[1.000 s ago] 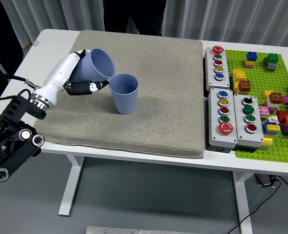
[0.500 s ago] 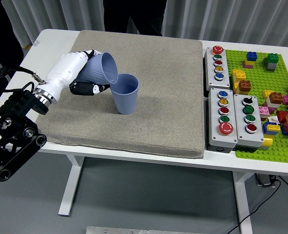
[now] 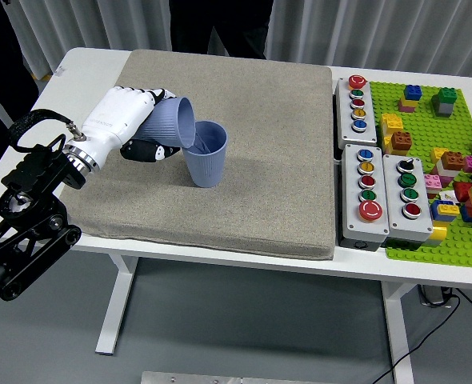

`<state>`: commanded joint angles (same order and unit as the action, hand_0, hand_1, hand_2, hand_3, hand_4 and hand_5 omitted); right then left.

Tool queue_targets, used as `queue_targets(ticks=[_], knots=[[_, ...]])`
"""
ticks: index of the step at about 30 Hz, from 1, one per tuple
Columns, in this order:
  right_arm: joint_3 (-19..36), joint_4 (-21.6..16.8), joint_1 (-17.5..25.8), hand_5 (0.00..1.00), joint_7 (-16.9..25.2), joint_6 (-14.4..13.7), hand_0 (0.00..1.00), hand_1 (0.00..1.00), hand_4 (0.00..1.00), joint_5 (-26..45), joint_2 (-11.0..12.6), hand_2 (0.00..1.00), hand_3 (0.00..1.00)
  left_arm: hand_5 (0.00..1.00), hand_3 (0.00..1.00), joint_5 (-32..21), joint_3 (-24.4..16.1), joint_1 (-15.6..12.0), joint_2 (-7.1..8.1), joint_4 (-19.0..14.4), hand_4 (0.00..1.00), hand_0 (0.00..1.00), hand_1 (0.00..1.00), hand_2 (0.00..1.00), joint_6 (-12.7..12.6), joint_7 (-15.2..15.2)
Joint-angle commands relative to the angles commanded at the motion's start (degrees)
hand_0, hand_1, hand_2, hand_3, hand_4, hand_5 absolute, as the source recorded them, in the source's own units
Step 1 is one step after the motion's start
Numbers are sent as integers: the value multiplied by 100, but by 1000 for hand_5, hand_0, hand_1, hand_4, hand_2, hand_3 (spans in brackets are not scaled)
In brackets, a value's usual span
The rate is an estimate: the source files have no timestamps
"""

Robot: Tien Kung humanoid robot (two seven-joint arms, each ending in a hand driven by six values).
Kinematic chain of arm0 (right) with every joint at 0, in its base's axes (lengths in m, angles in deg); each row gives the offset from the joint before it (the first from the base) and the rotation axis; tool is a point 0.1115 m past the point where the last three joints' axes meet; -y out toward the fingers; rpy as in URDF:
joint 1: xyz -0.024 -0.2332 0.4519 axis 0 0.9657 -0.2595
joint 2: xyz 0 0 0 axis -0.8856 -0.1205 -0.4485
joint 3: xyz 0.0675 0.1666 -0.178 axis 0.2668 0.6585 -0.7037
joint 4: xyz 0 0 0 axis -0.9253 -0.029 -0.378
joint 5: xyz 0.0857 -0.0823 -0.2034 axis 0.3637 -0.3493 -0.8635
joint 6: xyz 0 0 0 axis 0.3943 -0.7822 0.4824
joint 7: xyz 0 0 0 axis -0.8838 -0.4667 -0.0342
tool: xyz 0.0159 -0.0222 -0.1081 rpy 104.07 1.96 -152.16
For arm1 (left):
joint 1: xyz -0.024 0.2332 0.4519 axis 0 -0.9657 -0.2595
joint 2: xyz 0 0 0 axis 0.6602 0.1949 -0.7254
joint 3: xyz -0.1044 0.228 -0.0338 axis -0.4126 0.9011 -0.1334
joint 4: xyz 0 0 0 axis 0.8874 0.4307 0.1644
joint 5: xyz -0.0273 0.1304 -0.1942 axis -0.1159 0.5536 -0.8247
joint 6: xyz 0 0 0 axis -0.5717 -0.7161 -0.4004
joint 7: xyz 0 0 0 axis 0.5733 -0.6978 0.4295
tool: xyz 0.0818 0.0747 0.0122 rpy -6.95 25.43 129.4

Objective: Pick cup pour cup place

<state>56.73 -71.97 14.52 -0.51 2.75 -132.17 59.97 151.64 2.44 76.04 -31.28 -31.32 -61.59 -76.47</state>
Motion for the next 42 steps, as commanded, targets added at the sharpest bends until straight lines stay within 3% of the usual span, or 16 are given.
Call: queue_targets(ticks=[32,42], knots=[[38,0,-18,159,6,-6,674,637,2,-22,17,565,572,200,454,533,52,97,57,-131,731,469,437,443,-97,-70],[33,0,-25,154,7,-11,674,637,2,-5,23,565,571,205,455,652,334,360,268,-193,731,469,434,442,-73,-132]])
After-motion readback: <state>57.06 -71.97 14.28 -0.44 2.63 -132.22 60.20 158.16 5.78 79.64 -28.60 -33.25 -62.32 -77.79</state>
